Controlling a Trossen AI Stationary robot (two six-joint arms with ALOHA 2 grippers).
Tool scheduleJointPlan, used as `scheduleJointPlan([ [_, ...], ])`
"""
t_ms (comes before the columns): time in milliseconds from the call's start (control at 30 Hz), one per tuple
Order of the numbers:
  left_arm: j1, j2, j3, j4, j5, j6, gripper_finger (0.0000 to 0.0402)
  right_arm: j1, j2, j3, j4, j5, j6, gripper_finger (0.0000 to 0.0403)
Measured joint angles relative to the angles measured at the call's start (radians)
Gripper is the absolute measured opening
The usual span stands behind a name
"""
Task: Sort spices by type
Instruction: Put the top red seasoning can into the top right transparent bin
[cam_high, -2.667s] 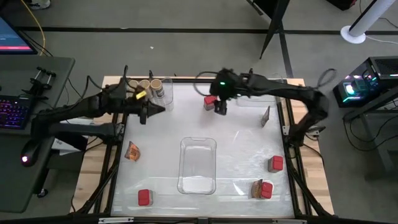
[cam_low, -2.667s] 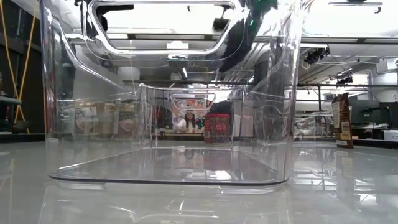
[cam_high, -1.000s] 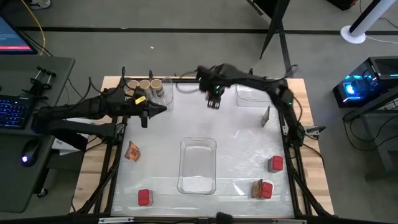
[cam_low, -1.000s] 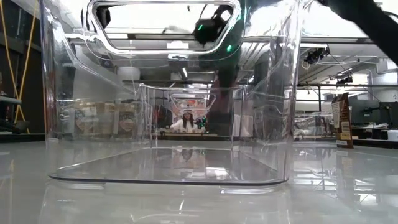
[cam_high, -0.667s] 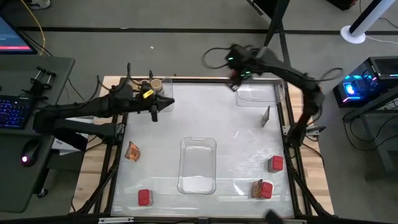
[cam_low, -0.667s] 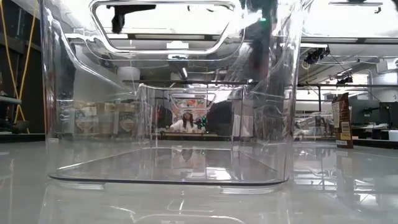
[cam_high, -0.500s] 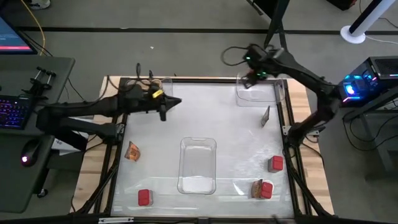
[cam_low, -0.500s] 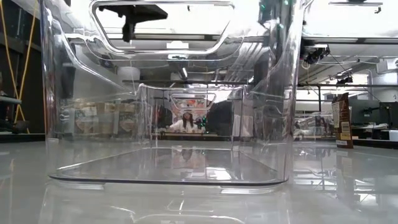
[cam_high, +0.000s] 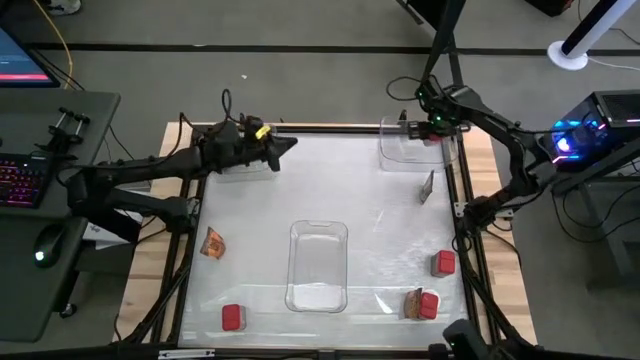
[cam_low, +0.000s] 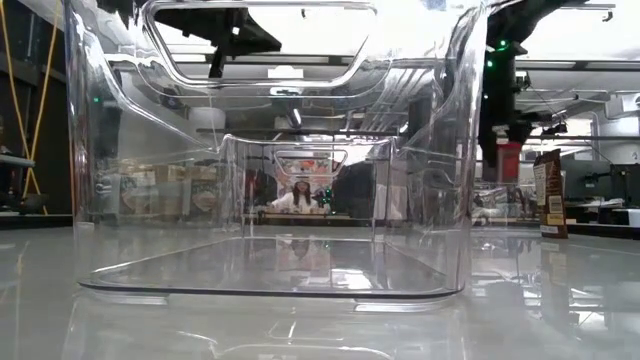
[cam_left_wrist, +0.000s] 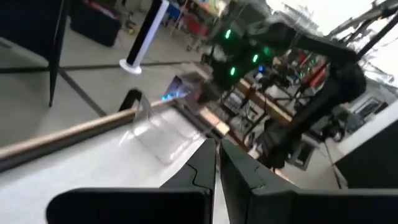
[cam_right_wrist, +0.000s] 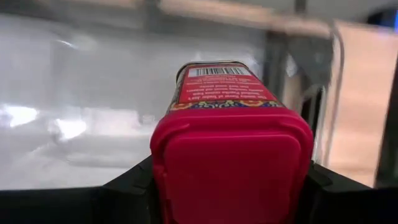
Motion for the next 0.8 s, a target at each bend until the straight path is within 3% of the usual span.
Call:
scheduleJointPlan([
  [400,0.128,0.001,0.134,-0.037,0.029,0.312,0.0010,0.019,0.012,-0.095,0.125,0.056,0.301,0.0199],
  [600,0.212,0.001,0.194,-0.159,0.096,0.444,0.0010,0.020,0.087,-0.105,0.121,0.047,0.354,0.0199],
  [800,0.266,0.001,0.216,-0.267,0.099,0.511,0.0010,0.074,0.133,-0.105,0.210,0.020,0.372,0.0199],
])
